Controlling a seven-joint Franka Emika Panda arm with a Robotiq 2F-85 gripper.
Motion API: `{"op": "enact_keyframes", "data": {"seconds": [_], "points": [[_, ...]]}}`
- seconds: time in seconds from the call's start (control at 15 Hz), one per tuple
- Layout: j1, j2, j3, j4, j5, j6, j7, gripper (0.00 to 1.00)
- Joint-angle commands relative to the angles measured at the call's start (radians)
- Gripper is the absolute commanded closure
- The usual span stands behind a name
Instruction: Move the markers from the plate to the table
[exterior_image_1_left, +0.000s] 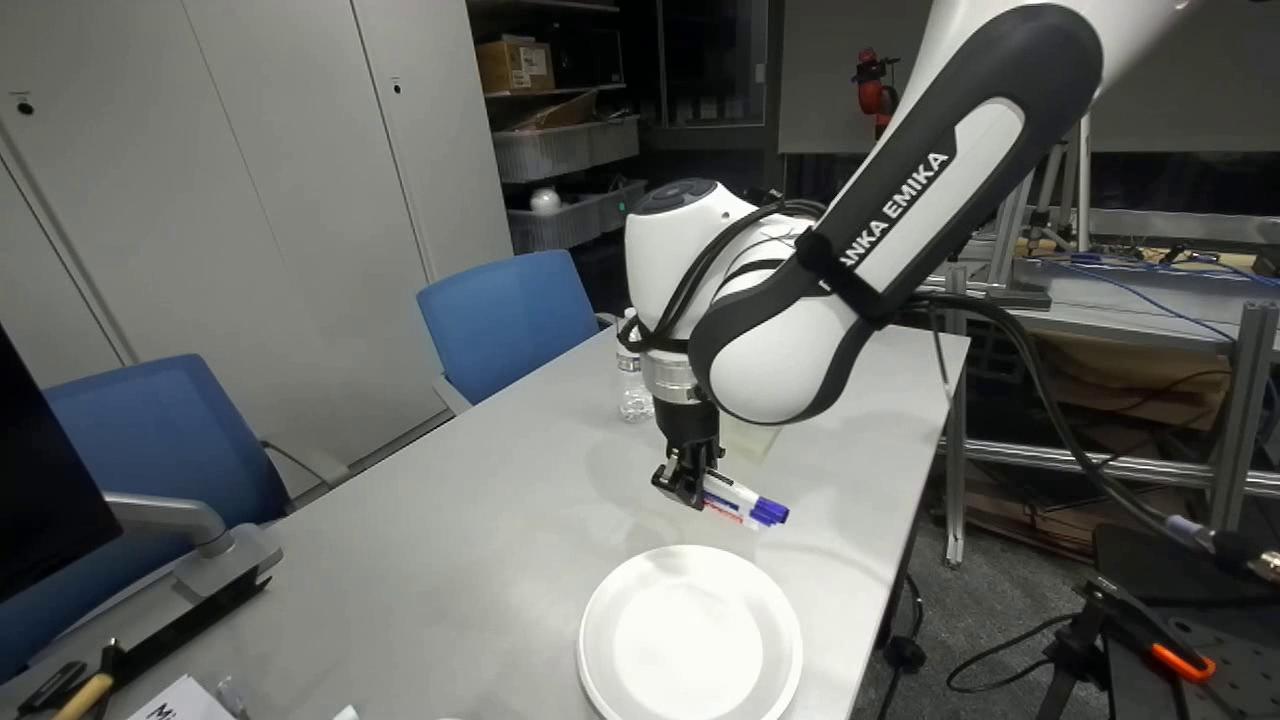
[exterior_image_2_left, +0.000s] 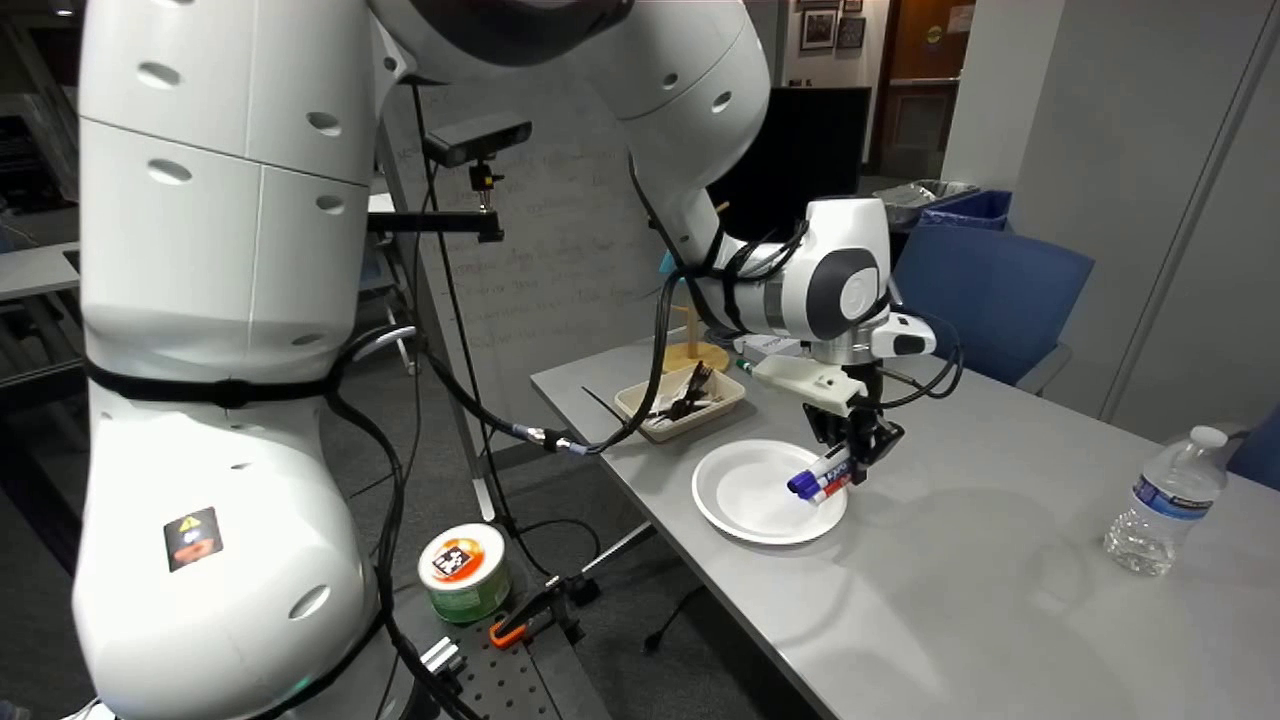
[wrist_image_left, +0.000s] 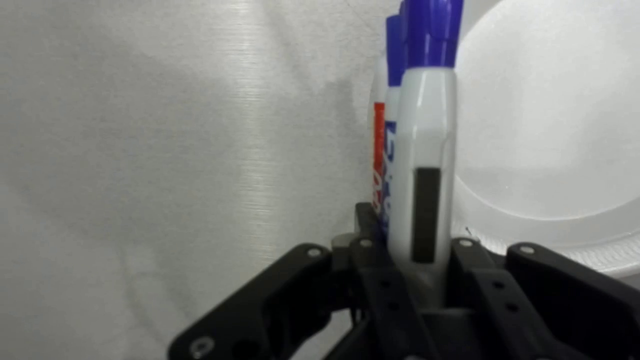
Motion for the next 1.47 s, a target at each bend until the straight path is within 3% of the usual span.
{"op": "enact_keyframes", "data": {"seconds": [0.0, 0.2, 0.27, 1.0, 1.4], "points": [[-0.007, 0.000, 0.007, 0.001, -0.004, -0.002, 0.002, 0.79], [-0.007, -0.001, 0.007, 0.001, -0.004, -0.002, 0.002, 0.79], [0.000, 0.001, -0.003, 0.002, -0.019, 0.000, 0.019, 0.95], [0.004, 0.002, -0.010, 0.005, -0.033, -0.030, 0.021, 0.95], [0.041, 0.003, -0.056, 0.007, -0.104, -0.035, 0.166, 0.95]]}}
